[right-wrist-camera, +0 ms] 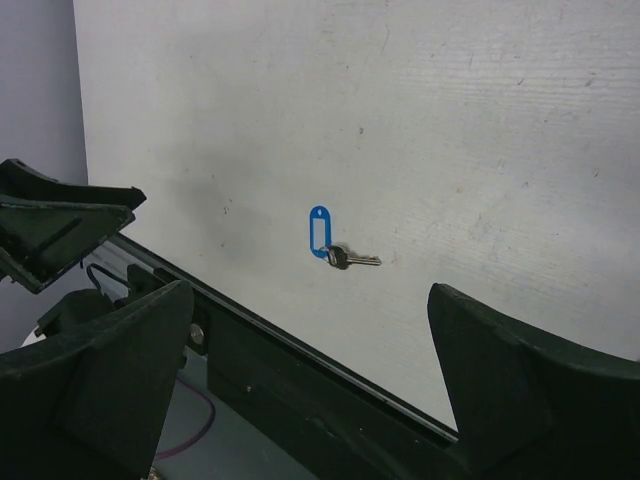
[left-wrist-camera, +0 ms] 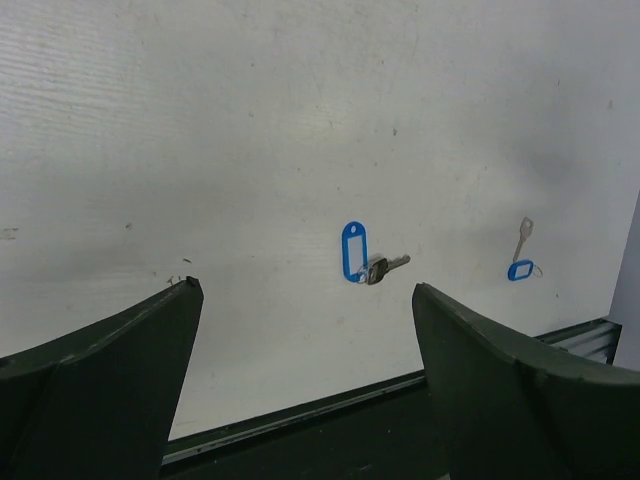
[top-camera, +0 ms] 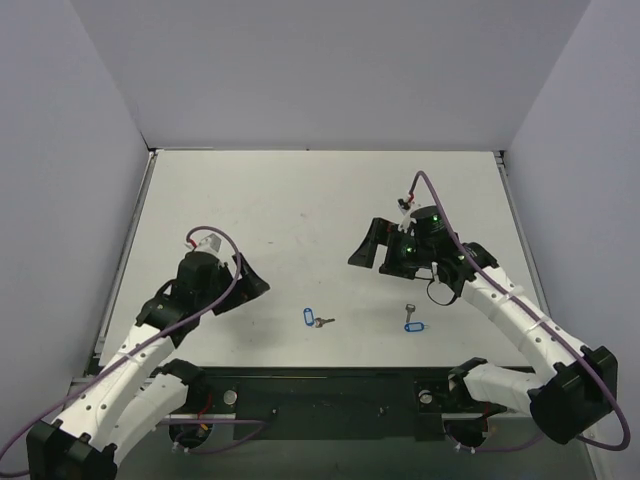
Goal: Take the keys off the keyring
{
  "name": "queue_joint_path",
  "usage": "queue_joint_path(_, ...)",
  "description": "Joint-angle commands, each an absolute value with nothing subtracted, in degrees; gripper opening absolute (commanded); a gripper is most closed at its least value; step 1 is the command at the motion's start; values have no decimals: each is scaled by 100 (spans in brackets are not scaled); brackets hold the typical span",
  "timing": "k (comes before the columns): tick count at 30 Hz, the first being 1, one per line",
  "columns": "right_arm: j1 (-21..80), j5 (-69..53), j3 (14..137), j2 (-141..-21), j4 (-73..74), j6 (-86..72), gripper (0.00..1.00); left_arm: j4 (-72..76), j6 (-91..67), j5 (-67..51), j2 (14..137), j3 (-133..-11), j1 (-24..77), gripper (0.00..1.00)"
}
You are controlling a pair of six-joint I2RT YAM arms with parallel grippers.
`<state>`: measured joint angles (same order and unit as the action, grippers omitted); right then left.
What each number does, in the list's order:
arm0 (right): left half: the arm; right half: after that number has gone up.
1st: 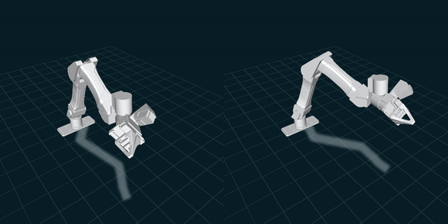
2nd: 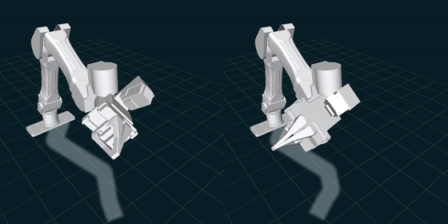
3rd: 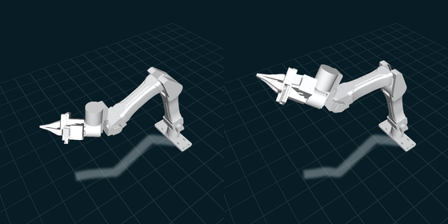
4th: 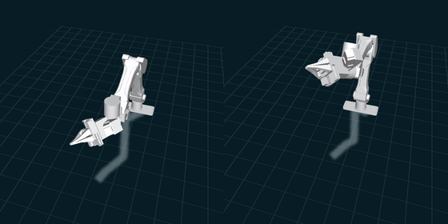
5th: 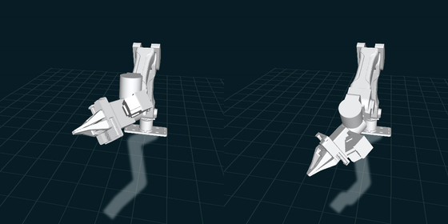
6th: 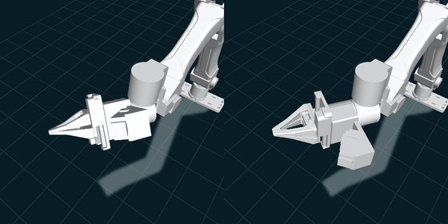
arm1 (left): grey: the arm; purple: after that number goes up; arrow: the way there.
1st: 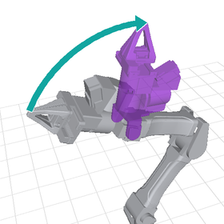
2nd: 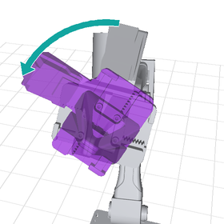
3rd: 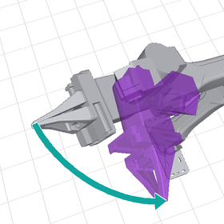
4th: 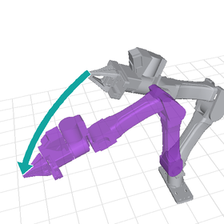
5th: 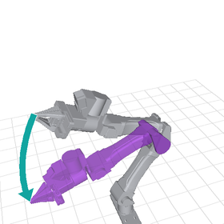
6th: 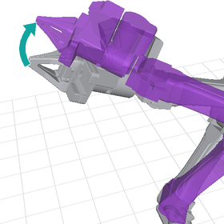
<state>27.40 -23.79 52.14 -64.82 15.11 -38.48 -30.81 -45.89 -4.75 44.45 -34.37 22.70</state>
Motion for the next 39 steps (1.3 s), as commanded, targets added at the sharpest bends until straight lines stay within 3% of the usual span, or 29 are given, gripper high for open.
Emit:
queue_joint_path(1,2988,-2039,5335,-6609,1407,-3982,99,-2848,-4904,-510,4080,-3173,2714,97)
queue_joint_path(9,3129,-2714,5291,-7056,748,-3744,99,-2436,-5624,-79,3472,-2383,3672,97)
queue_joint_path(12,3129,-3163,5475,-7505,641,-3438,97,-1953,-5853,95,3507,-2101,4068,90)
queue_joint_path(19,3085,-3840,5862,-8524,519,-2901,92,-784,-6169,1044,4295,-1819,5624,65)
queue_joint_path(24,3067,-4218,5748,-9262,-436,-3137,80,236,-6284,1415,5306,-1775,6458,51)
queue_joint_path(32,3146,-5062,5396,-10054,-1696,-3516,65,536,-6354,1819,5985,-1759,6776,23)
queue_joint_path(37,3278,-5194,5528,-10292,-962,-2789,56,896,-6477,1942,6003,-1459,6750,6)
queue_joint_path(39,3348,-5159,5563,-10362,-705,-2481,56,1037,-6513,1925,6064,-1389,6741,3)
